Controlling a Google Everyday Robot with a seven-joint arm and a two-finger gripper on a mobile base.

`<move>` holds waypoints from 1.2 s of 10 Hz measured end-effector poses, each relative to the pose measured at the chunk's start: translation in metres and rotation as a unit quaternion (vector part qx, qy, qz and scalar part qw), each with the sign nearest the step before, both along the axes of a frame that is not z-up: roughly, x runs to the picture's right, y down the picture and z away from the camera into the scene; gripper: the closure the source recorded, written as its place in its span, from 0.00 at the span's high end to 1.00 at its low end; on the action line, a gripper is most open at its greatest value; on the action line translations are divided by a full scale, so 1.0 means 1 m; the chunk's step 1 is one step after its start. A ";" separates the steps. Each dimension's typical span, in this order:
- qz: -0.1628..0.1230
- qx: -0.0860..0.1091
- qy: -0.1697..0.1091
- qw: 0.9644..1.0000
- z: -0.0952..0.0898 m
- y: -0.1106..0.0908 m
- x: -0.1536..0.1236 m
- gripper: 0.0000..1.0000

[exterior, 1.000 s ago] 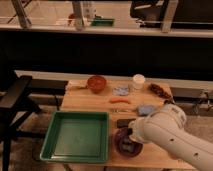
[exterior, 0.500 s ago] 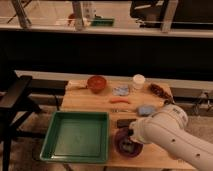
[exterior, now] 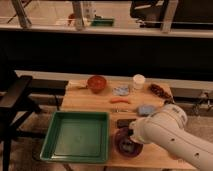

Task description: Wipe purple bowl with brush

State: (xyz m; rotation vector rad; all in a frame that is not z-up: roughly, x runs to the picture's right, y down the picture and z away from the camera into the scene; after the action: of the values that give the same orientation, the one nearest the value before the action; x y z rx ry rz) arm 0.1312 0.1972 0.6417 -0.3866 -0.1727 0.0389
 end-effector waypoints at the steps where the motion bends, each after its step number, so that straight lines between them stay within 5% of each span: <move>1: 0.000 -0.002 0.001 1.000 0.000 0.002 0.001 0.80; 12: 0.006 0.020 0.016 1.000 -0.005 -0.017 0.004 0.80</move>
State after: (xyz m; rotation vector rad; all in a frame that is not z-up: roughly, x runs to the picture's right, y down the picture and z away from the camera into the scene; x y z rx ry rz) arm 0.1356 0.1804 0.6364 -0.3445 -0.1431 0.0541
